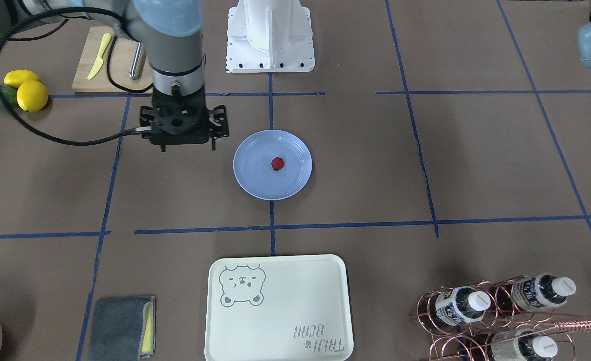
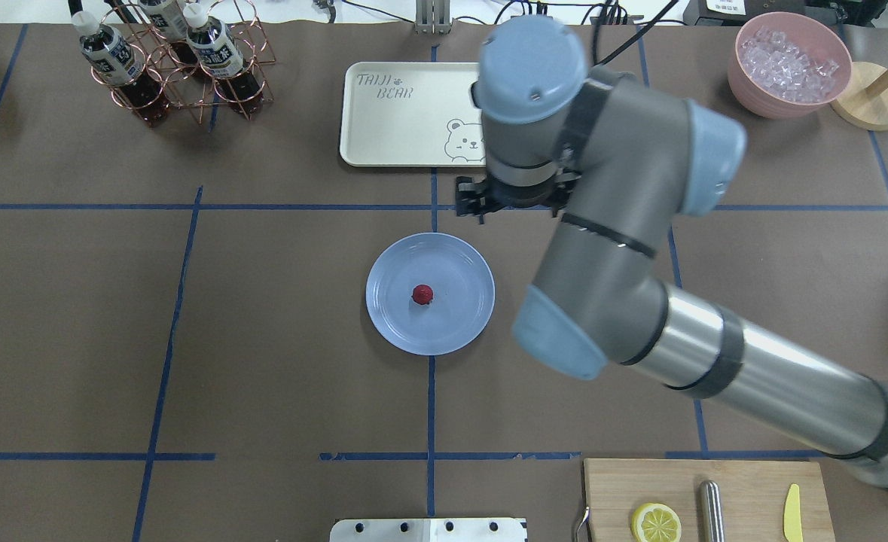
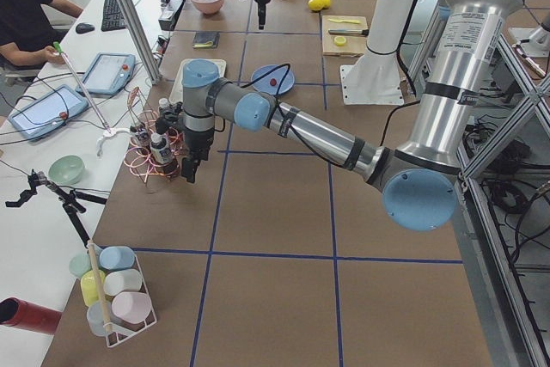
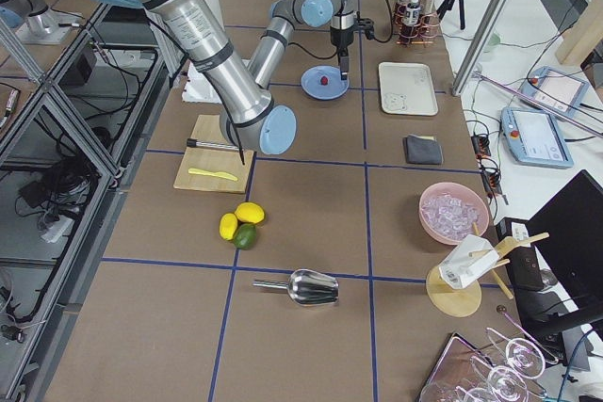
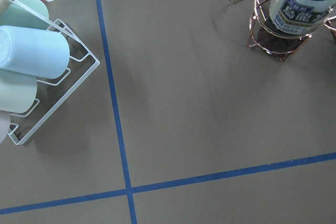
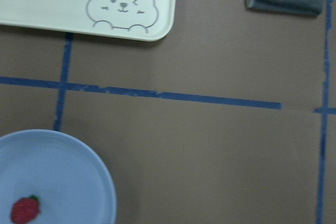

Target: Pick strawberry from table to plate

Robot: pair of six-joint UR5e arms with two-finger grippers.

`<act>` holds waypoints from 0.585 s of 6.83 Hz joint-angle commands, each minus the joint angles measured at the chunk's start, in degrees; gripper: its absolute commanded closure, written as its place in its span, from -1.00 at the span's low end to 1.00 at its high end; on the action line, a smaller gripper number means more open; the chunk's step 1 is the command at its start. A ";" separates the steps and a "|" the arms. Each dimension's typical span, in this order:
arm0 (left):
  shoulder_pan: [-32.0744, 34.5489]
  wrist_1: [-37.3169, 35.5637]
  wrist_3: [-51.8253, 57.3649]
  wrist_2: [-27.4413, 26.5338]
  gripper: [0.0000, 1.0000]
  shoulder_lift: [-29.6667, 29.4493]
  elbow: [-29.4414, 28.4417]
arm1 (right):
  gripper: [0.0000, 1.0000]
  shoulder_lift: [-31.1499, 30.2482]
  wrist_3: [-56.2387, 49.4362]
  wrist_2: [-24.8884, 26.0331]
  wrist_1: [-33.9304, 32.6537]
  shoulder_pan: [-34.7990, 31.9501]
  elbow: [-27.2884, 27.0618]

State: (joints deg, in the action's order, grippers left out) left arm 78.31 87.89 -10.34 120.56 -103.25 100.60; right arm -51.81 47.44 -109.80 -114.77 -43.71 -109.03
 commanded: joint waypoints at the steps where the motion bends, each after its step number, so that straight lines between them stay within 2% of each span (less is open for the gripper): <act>1: 3.31 -0.52 4.94 1.08 -1.00 1.72 -0.05 | -1.00 -13.87 -18.01 -9.43 -0.63 -12.92 -7.83; 2: 4.90 -0.52 8.20 3.26 -1.00 4.18 -0.14 | -1.00 -18.89 -26.43 -15.91 -0.63 -19.76 -8.21; 4: 9.56 -0.44 16.10 6.00 -1.00 6.48 -3.55 | -1.00 -29.88 -44.62 -22.27 -0.63 -31.99 -7.61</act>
State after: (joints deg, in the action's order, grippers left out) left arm 85.31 87.39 1.18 125.11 -98.21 98.88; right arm -75.20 13.51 -127.98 -115.36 -68.31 -116.92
